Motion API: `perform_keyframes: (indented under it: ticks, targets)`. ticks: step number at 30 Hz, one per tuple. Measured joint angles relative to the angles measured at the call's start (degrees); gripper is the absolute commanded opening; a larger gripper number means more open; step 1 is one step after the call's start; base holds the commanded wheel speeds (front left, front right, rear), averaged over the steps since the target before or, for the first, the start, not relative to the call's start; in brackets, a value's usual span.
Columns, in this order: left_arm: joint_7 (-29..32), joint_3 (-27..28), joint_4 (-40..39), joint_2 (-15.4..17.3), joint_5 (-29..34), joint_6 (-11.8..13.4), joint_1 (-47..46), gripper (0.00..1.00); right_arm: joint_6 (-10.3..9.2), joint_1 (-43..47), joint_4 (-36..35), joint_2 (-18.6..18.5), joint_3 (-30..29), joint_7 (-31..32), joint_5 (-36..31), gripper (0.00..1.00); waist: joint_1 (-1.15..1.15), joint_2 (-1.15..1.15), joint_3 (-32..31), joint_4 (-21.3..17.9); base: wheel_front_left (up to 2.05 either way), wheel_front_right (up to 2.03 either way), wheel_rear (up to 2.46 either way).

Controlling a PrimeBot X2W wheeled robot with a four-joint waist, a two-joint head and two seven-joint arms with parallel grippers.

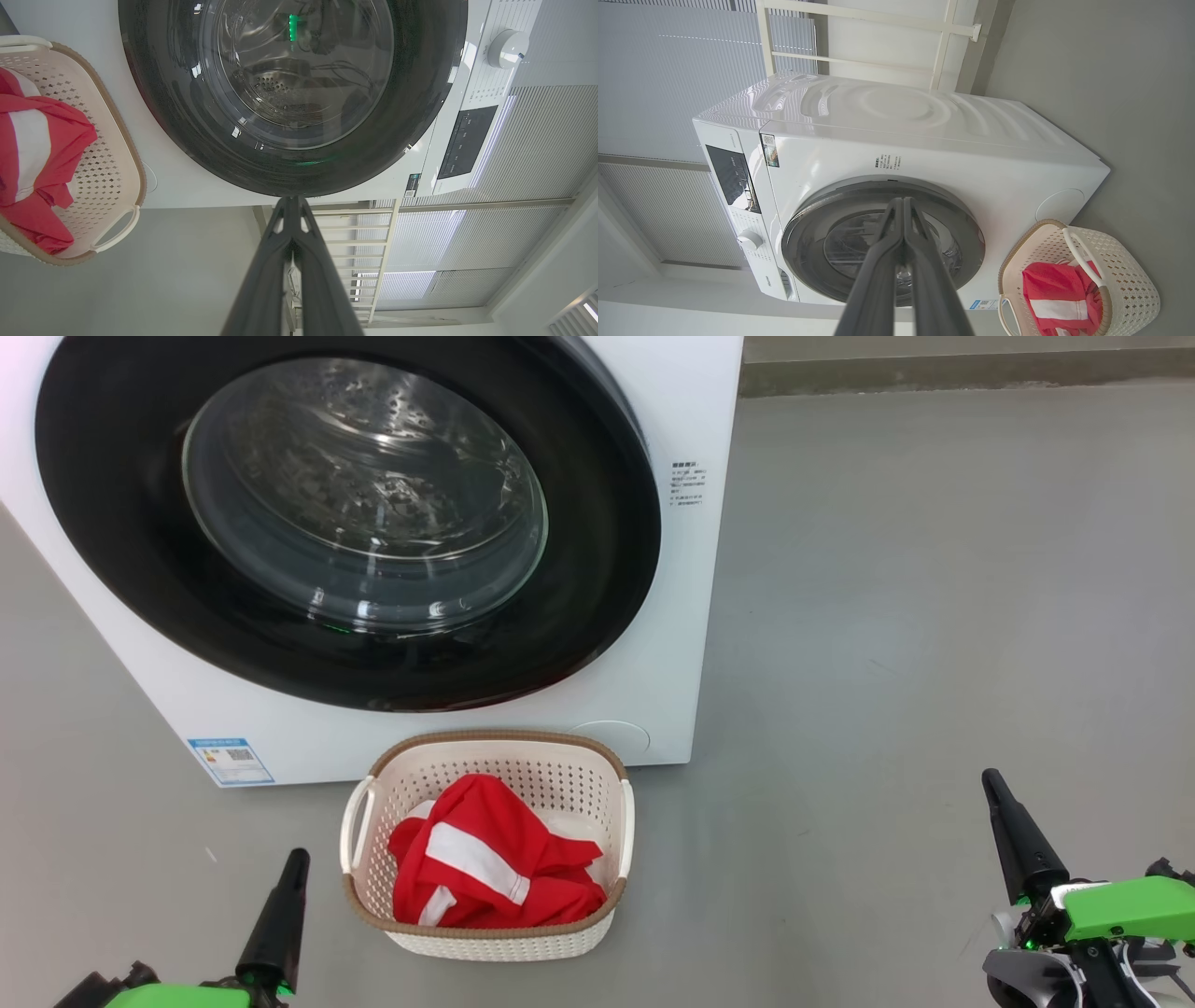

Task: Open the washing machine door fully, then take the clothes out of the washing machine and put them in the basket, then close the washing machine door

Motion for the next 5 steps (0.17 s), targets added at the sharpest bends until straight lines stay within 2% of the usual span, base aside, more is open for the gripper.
perform_keyframes:
  ticks: [5]
  targets:
    - [0.0, 0.0, 0.0, 0.0, 0.0, 0.0, 0.0, 0.0, 0.0, 0.0, 0.0, 0.0, 0.0, 0.0, 0.0, 0.0, 0.0, 0.0, 0.0, 0.0, 0.0, 0.0, 0.0]
